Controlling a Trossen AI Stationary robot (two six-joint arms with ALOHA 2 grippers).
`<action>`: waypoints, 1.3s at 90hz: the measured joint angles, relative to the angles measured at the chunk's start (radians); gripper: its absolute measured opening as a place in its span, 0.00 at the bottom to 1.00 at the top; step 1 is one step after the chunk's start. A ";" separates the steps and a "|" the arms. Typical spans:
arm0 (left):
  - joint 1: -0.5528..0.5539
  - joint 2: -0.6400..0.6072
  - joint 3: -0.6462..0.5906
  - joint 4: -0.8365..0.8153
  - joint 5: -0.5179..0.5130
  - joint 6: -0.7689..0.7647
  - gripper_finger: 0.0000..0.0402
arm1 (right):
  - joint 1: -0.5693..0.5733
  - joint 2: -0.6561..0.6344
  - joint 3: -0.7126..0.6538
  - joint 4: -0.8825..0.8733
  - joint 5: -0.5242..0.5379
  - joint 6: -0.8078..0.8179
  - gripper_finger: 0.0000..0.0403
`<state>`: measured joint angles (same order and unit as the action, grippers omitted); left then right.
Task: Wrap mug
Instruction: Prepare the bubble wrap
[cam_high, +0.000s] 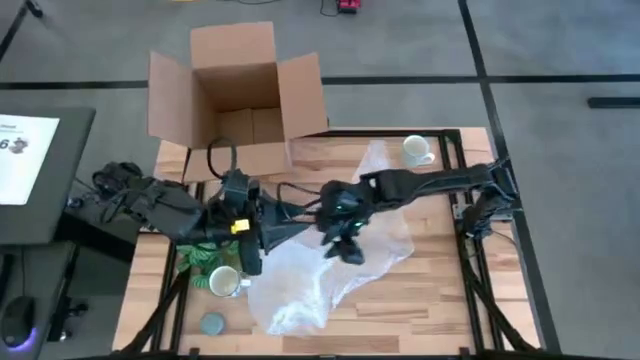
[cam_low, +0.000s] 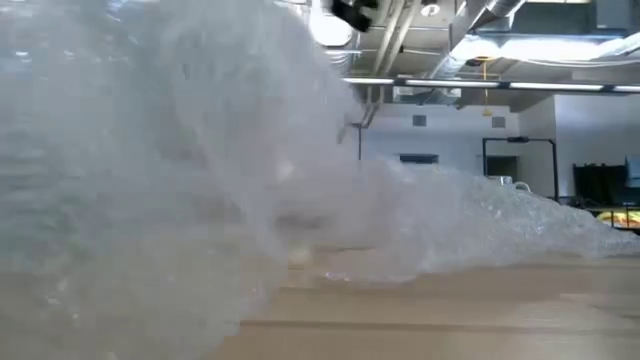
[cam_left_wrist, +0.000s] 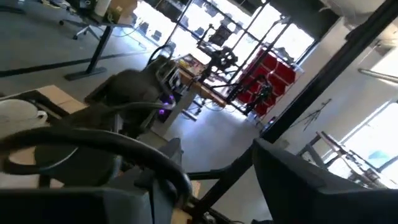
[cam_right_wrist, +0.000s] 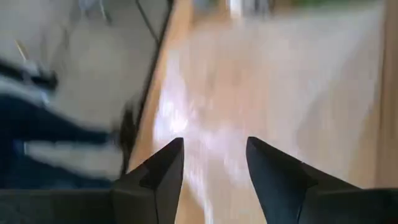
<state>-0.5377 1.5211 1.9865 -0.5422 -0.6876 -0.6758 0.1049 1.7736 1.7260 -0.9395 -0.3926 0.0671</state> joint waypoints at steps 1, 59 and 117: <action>0.001 0.002 0.000 -0.008 0.001 -0.005 0.44 | 0.001 -0.005 -0.005 -0.021 0.002 -0.008 0.39; 0.228 0.458 -0.001 -0.544 0.457 -0.558 0.44 | -0.020 -0.385 -1.034 0.494 0.109 0.332 0.27; 0.164 0.704 -0.054 -0.817 0.678 -0.515 0.33 | 0.065 -0.411 -1.216 0.474 0.085 0.471 0.27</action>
<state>-0.3734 2.2249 1.9322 -1.3589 -0.0095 -1.1908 0.1699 1.3625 0.5096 -0.4652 -0.3077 0.5385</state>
